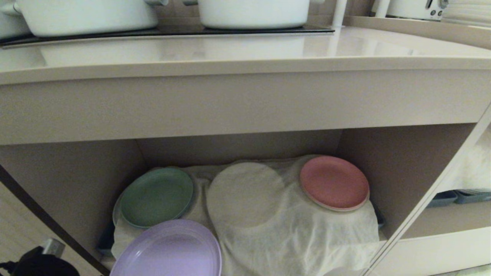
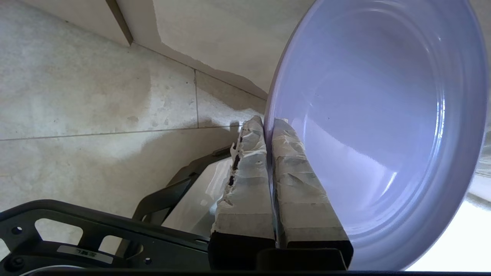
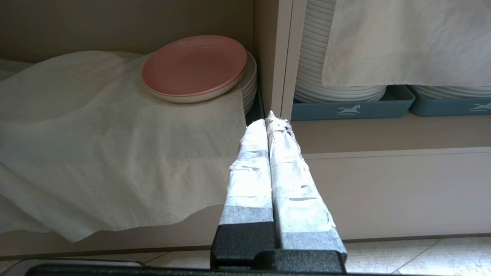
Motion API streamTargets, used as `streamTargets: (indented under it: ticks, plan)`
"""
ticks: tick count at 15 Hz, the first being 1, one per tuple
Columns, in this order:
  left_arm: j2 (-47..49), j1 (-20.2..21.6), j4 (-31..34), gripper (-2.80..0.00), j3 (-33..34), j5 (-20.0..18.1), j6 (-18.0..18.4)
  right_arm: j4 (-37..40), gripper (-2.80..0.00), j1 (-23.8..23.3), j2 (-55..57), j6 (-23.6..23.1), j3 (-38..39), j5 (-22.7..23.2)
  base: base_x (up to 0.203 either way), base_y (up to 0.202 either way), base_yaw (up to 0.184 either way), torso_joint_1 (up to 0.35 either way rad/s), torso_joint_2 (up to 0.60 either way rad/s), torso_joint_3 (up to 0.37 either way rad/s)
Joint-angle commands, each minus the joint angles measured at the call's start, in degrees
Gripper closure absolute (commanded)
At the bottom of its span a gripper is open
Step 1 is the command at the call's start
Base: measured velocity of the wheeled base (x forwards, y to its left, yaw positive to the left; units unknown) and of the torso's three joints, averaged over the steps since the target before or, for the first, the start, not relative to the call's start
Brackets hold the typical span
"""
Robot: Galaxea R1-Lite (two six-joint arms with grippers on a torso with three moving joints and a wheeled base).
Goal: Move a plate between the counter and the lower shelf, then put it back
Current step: Put the plate
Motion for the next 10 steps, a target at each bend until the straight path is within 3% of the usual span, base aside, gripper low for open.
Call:
streamTargets:
  ticks: [1, 10]
  plan:
    - [0.03, -0.42, 0.07, 0.00, 0.02, 0.15, -0.33, 0.00, 0.00, 0.00, 0.07, 0.00, 0.00, 0.05, 0.000, 0.000, 0.000, 0.000, 0.00, 0.000]
    - [-0.06, -1.31, 0.07, 0.00, 0.10, 0.06, -0.68, 0.00, 0.00, 0.00, 0.07, 0.00, 0.00, 0.05, 0.000, 0.000, 0.000, 0.000, 0.00, 0.000]
